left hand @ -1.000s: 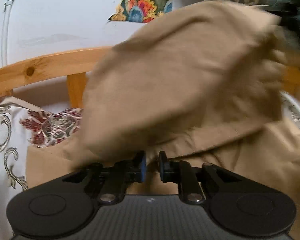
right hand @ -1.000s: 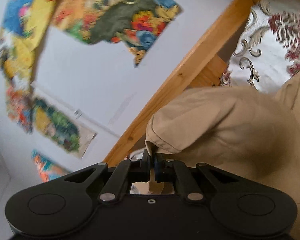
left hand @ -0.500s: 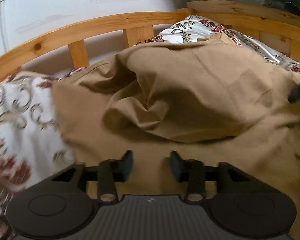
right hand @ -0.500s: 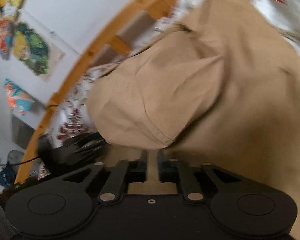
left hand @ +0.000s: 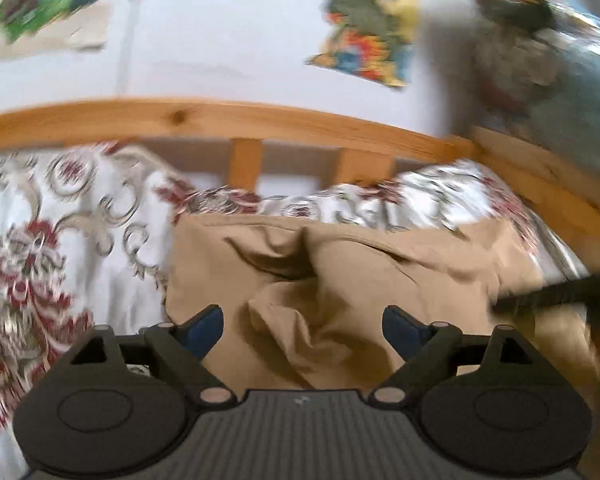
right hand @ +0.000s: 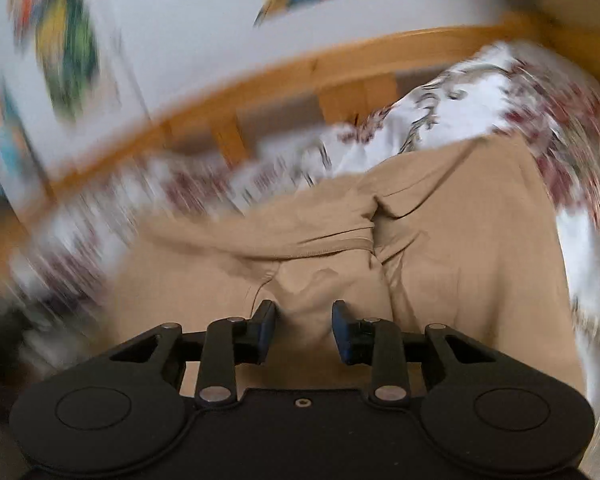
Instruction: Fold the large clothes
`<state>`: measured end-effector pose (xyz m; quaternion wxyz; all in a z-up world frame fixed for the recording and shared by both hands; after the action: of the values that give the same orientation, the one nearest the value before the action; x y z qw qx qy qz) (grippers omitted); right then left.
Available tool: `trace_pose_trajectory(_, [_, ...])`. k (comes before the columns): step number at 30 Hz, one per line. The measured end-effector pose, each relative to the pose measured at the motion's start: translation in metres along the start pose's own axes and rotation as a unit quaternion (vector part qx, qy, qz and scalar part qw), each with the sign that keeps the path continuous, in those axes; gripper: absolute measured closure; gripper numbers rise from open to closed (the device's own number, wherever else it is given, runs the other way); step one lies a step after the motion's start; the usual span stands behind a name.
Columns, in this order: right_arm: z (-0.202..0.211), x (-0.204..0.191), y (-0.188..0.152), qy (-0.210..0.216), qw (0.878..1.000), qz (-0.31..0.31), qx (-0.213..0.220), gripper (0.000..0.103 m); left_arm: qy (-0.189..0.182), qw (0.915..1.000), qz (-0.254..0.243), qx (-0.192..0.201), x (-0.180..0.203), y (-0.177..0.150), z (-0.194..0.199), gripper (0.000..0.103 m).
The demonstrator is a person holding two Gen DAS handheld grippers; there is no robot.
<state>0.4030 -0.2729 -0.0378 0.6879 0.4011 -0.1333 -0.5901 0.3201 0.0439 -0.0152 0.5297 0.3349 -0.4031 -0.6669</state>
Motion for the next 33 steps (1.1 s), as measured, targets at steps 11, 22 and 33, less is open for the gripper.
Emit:
trace_pose_trajectory(11, [0.002,-0.001,-0.021,-0.098,0.993,0.046,0.048,0.043,0.081,0.9737,-0.067,-0.202,0.022,-0.013,-0.082,0.018])
trace_pose_trajectory(22, [0.080,0.017,-0.041,-0.035,0.999,0.017,0.029,0.027,0.094,0.9823,-0.056,-0.152,0.025,-0.007,0.038,0.005])
trace_pose_trajectory(33, [0.180,-0.046,-0.154,0.034,0.982,0.181,-0.044,0.001,-0.011,0.9722,-0.153,-0.177,0.081,-0.067,0.133,0.001])
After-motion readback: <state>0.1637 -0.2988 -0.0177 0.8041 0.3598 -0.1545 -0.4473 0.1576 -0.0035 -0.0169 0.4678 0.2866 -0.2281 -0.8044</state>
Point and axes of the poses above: each gripper's, at about its wrist camera, not at the fingertips, and z roughly against the way its jaws point, x to its right, y to its top, the point moved 1 cm from there along -z, roughly the way its jaws point, and after that the axes turned 12 degrees about -z, right-handed, at the moved point
